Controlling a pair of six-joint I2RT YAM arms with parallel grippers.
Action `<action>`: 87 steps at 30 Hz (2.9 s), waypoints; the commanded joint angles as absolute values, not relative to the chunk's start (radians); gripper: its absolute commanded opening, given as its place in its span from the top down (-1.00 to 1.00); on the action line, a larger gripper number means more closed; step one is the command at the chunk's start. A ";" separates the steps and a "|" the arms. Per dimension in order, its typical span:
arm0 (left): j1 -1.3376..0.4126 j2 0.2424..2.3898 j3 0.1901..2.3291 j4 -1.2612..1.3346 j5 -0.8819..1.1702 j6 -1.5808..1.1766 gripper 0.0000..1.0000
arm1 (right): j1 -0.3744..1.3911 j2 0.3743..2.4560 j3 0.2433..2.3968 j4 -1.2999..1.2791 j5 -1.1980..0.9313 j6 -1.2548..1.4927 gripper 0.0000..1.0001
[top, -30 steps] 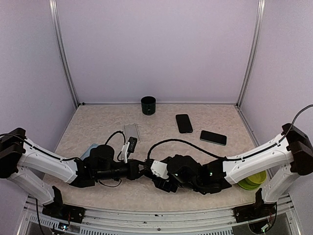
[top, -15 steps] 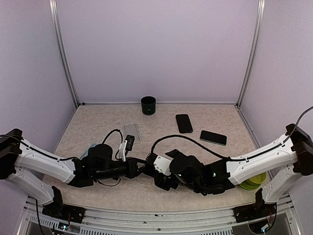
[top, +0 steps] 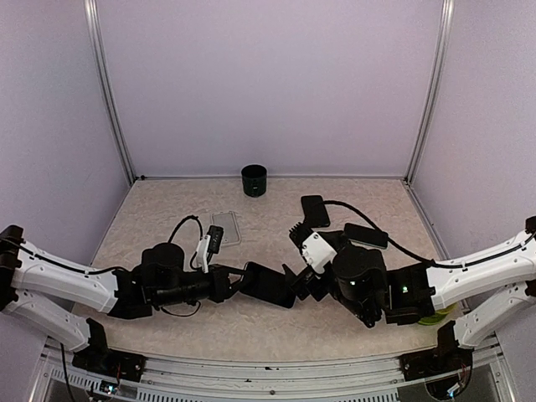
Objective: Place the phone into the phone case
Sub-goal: Pass from the left arm to the right
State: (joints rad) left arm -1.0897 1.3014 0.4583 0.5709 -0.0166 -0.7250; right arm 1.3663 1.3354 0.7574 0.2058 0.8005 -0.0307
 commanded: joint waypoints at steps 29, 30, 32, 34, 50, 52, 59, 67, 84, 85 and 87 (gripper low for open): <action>-1.099 1.188 0.451 0.710 -0.040 -0.633 1.00 | 1.263 1.004 0.582 0.143 0.687 0.681 -0.59; -1.099 1.187 0.452 0.718 -0.041 -0.629 1.00 | 1.262 1.009 0.578 0.158 0.667 0.686 -0.60; -1.098 1.184 0.455 0.734 -0.044 -0.618 1.00 | 1.261 1.012 0.569 0.195 0.622 0.690 -0.61; -1.098 1.179 0.456 0.745 -0.054 -0.606 1.00 | 1.259 1.011 0.551 0.252 0.569 0.681 -0.62; -1.090 1.191 0.431 0.940 -0.006 -0.612 1.00 | 1.130 1.052 0.538 0.345 0.138 0.771 -0.51; -1.089 1.198 0.431 0.954 0.028 -0.616 1.00 | 1.118 1.071 0.545 0.352 0.100 0.771 -0.51; -1.090 1.214 0.422 1.013 0.070 -0.617 1.00 | 1.093 1.119 0.559 0.421 -0.044 0.768 -0.52; -1.090 1.241 0.429 1.040 0.104 -0.624 1.00 | 1.073 1.140 0.561 0.535 -0.208 0.761 -0.49; -1.089 1.276 0.426 1.066 0.110 -0.647 1.00 | 1.069 1.208 0.572 0.680 -0.368 0.757 -0.11; -1.090 1.279 0.426 1.067 0.110 -0.648 1.00 | 1.069 1.211 0.571 0.686 -0.372 0.758 -0.08; -1.090 1.284 0.426 1.069 0.112 -0.653 1.00 | 1.068 1.218 0.572 0.696 -0.379 0.761 0.00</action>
